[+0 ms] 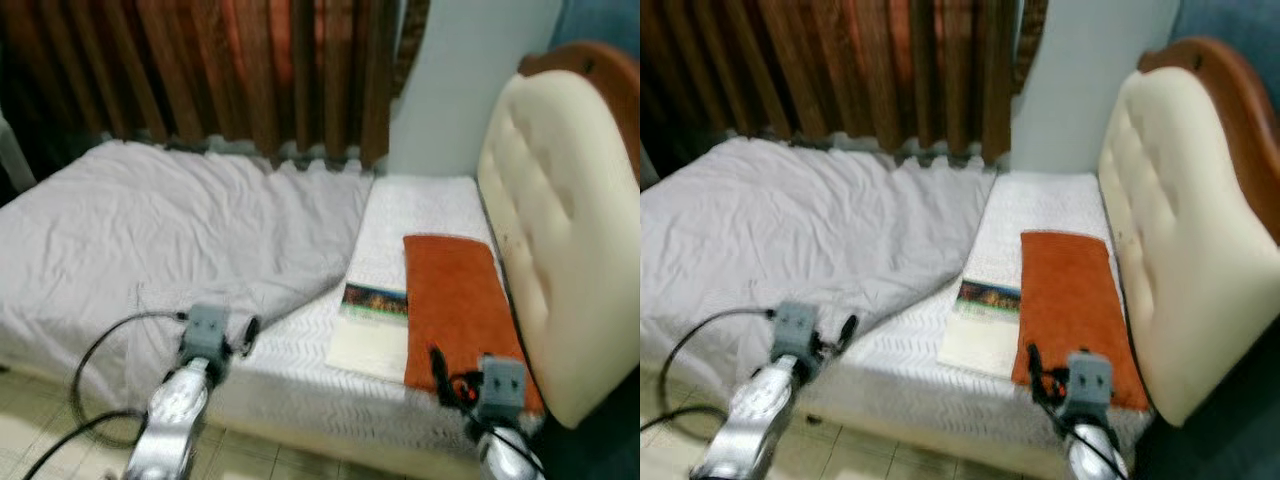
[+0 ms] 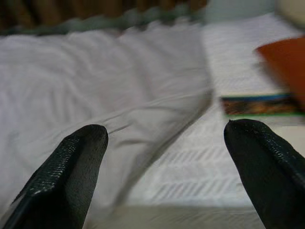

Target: Clean up the room

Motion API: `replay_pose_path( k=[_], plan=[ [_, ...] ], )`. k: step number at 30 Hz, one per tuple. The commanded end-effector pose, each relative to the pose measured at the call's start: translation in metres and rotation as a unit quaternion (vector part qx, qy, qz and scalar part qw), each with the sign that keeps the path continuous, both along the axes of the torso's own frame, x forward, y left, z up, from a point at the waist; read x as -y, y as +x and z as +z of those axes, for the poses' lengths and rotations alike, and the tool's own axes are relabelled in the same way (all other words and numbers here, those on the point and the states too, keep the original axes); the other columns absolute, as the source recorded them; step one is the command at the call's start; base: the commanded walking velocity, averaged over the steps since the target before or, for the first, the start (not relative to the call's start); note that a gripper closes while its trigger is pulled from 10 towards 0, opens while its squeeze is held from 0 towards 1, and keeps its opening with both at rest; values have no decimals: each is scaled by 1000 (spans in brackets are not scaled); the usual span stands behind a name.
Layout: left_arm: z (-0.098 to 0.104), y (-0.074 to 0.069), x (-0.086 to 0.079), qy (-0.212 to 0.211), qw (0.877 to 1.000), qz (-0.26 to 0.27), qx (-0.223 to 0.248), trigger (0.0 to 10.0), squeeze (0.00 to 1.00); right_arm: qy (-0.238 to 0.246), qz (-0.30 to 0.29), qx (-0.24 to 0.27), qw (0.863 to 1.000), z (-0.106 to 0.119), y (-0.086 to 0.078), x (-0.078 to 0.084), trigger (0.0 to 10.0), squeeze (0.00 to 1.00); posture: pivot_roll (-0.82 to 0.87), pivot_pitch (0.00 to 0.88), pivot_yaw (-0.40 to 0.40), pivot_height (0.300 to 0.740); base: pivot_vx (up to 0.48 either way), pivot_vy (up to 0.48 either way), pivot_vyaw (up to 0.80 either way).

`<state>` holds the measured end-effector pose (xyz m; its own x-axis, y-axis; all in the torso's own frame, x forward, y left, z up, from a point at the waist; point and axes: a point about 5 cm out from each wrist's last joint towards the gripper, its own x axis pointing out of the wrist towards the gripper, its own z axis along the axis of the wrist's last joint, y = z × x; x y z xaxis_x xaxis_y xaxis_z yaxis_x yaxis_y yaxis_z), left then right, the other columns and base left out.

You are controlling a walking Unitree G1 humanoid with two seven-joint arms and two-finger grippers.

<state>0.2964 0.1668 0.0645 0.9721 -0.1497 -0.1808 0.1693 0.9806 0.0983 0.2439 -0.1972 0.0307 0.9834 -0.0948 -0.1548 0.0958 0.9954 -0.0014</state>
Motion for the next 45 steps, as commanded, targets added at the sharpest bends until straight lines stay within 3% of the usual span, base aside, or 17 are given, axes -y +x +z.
replay_pose_path(
  k=[1,5,9,16,18,19,20,24,26,29,31,32,38,45],
  plan=[
    [-3,1,-9,14,1000,3,-6,10000,0,-2,8,7,1000,3,3,-5,10000,0,-12,26,-28,740,0,450,0],
    [3,-1,-9,23,999,-9,25,10000,0,-42,-5,29,999,9,0,0,10000,0,-5,32,-38,740,0,455,0],
    [17,-17,6,22,995,-54,75,10000,0,-59,-4,22,998,7,-9,0,10000,0,3,33,-46,740,0,458,0],
    [6,-26,6,9,997,-36,68,10000,0,-57,16,9,998,3,-5,-5,10000,0,8,26,-66,740,0,467,0],
    [7,-43,3,27,995,-37,86,10000,0,-47,13,23,999,8,-13,0,10000,0,14,23,-81,740,0,478,0],
    [9,-61,0,34,994,-40,91,10000,0,-43,6,28,999,10,-27,5,10000,0,13,22,-87,740,0,480,0],
    [9,-61,0,34,994,-40,91,10000,0,-43,6,28,999,10,-27,5,10000,0,13,22,-87,740,0,480,0],
    [13,-86,-6,47,994,-35,89,10000,0,-44,11,14,999,5,-49,7,10000,0,15,22,-87,740,0,480,0],
    [14,-85,-10,53,995,-24,82,10000,0,-42,15,7,999,2,-48,5,10000,0,19,18,-87,740,0,210,0],
    [16,-62,-10,84,993,-1,77,10000,0,-40,43,5,998,-1,-33,-2,10000,0,28,7,-85,740,0,0,0],
    [21,-49,-9,26,997,24,68,10000,0,-28,54,9,998,1,-22,-8,10000,0,30,0,-79,740,223,0,0],
    [21,-47,-11,16,997,33,62,10000,0,-27,54,12,998,3,-20,-9,10000,0,29,0,-77,740,435,0,0],
    [17,-43,-13,45,997,35,48,10000,0,-18,69,20,997,5,-14,-17,10000,0,24,14,-63,740,430,0,0],
    [13,-40,-16,41,998,45,32,10000,0,-15,74,16,997,2,-13,-19,10000,0,24,24,-58,740,429,0,0]
  ],
)
